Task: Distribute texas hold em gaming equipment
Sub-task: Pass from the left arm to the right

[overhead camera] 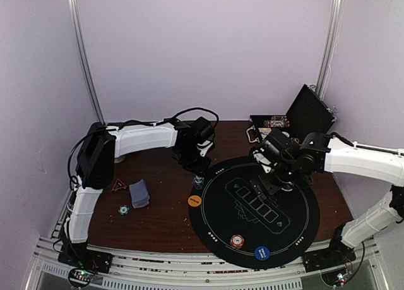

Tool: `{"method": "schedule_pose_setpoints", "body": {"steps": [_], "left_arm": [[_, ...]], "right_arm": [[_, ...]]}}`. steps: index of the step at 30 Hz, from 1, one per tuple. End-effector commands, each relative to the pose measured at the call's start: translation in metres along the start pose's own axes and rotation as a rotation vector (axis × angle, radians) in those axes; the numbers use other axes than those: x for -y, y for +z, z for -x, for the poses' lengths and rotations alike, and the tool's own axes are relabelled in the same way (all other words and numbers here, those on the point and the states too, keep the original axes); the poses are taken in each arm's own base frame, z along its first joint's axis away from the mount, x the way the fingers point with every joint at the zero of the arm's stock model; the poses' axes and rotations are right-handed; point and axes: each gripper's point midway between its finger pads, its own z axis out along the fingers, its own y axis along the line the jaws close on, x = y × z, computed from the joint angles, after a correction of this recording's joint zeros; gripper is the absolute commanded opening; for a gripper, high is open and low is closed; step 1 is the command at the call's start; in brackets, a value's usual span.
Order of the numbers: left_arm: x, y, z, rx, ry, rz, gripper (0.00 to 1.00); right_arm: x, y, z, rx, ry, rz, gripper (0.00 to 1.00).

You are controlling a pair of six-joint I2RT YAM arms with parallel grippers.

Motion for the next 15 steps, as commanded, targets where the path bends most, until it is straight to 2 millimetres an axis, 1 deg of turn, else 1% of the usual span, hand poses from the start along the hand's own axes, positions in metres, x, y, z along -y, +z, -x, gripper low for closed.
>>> {"method": "schedule_pose_setpoints", "body": {"steps": [1,4,6,8,11,13,15], "left_arm": [[0.004,0.006,0.007,0.013,0.017,-0.01,0.23],[0.006,0.007,0.005,0.007,0.02,-0.019,0.23],[0.004,0.008,0.004,0.005,0.022,-0.013,0.23],[0.005,0.008,0.004,0.01,0.029,-0.01,0.23],[0.005,0.007,0.007,0.022,0.031,-0.013,0.23],[0.004,0.006,0.008,0.027,0.029,-0.012,0.23],[0.005,0.006,0.007,0.025,0.029,-0.016,0.24]], "right_arm": [[0.006,-0.005,-0.004,0.0,0.016,-0.013,1.0],[0.002,-0.005,-0.002,0.008,0.024,0.009,1.0],[-0.007,-0.009,0.01,0.046,0.049,0.078,1.0],[-0.012,-0.013,0.033,0.106,0.101,0.164,1.0],[-0.007,-0.014,0.072,0.18,0.217,0.292,1.0],[0.001,-0.006,0.093,0.201,0.313,0.367,0.99],[0.012,0.002,0.115,0.247,0.41,0.442,0.94]]}}
